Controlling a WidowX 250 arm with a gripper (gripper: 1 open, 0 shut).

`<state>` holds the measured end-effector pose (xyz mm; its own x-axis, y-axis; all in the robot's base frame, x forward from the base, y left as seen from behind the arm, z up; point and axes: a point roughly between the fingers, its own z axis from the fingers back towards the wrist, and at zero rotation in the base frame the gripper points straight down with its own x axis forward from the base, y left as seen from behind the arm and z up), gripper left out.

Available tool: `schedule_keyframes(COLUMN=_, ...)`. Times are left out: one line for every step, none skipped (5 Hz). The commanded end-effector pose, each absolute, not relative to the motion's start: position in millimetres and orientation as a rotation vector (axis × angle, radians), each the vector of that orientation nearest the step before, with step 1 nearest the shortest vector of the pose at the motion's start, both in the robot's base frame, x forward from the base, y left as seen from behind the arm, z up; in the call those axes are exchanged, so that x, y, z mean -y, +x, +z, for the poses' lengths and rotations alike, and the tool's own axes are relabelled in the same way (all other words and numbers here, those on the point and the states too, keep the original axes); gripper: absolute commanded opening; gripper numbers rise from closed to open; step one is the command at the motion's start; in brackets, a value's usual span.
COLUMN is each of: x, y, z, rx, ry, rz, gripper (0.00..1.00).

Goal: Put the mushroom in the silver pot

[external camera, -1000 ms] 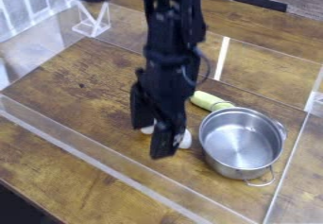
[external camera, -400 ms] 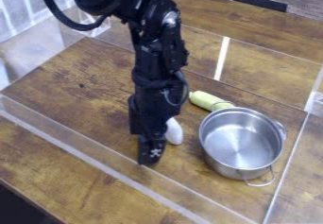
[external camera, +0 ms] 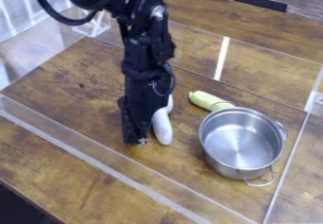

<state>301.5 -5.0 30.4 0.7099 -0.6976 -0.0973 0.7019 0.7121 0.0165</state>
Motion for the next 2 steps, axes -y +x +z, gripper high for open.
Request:
schedule_keyframes(x=4.0, y=315.2, z=53.5, rx=-0.034, ry=0.086, rz=-0.794, gripper=0.00)
schedule_keyframes(x=10.7, y=319.8, z=58.4, rx=-0.024, ry=0.098, rz=-0.841, gripper=0.00)
